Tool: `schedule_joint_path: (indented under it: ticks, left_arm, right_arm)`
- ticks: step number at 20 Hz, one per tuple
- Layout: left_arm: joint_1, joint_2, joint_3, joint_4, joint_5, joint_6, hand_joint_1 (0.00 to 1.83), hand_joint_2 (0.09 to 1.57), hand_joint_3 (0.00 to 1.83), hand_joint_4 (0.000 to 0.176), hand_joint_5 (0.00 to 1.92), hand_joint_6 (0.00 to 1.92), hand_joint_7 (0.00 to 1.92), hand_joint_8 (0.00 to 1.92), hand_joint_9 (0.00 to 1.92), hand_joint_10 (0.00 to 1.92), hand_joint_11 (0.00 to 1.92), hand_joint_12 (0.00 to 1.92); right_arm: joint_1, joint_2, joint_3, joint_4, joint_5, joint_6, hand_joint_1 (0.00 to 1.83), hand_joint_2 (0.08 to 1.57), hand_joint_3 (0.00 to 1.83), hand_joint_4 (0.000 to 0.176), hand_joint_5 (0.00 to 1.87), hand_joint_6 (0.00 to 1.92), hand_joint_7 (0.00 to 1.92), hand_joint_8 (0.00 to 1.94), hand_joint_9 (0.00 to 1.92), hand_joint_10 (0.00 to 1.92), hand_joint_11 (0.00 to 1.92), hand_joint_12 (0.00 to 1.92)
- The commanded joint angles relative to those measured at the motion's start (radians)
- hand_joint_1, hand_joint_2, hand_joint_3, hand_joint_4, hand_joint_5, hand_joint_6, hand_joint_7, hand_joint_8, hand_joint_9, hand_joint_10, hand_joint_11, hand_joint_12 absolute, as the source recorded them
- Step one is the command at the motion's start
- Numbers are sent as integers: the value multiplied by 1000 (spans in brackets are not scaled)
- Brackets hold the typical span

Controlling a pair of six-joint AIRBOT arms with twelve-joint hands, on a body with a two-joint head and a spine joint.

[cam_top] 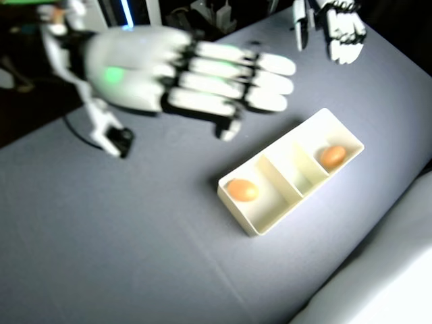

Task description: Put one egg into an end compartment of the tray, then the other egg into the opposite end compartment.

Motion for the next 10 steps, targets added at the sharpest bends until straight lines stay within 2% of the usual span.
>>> schedule_joint_path:
  ticks: [1,2,3,4,5,6,7,8,9,10]
  left_arm:
    - [-2,11,0,1,-166,-2,378,1412,3,117,0,0,5,0,76,20,0,575]
    - [-2,16,-1,1,-185,-2,378,1412,3,117,0,0,5,0,76,20,0,575]
    - [-2,22,-3,1,-196,-1,422,1406,0,109,0,0,0,0,55,13,0,530]
    - [-3,35,-10,7,-207,6,556,1385,0,120,0,0,0,0,10,2,0,399]
    - [-8,44,-16,13,-207,16,556,1381,0,113,0,0,0,0,0,0,0,163]
    - [-17,48,-18,16,-207,26,523,1336,0,135,0,0,0,0,0,0,0,92]
    - [-31,49,-19,25,-207,34,523,1336,0,135,0,0,0,0,0,0,0,92]
    - [-44,52,-18,36,-208,41,602,1306,0,142,0,0,0,0,0,0,0,83]
    - [-64,59,-18,54,-208,49,695,1284,0,162,0,0,0,0,0,0,0,25]
    - [-80,67,-18,74,-208,55,703,1305,3,171,0,0,0,0,0,0,0,4]
  right_arm:
    - [-21,15,-12,17,245,9,260,1359,1,45,0,0,0,0,3,2,0,1325]
    - [-78,27,-25,42,319,27,260,1359,1,45,0,0,0,0,3,2,0,1325]
    - [-116,32,-30,55,367,43,243,1381,5,30,0,0,0,0,0,0,0,1022]
    - [-169,43,-40,73,440,58,226,1407,7,5,0,0,0,0,0,0,0,795]
    - [-191,50,-48,80,471,59,209,1404,0,10,0,0,0,0,0,0,0,219]
    - [-219,61,-56,87,502,59,263,1380,0,29,0,0,0,0,0,0,0,43]
    - [-227,69,-60,89,509,61,263,1380,0,29,0,0,0,0,0,0,0,43]
    - [-228,76,-62,89,509,64,284,1366,0,45,0,0,0,0,0,0,0,8]
    - [-229,84,-63,87,509,67,311,1340,0,94,0,0,0,0,0,0,0,0]
    - [-229,91,-64,82,510,68,315,1343,0,56,0,0,0,0,0,0,0,0]
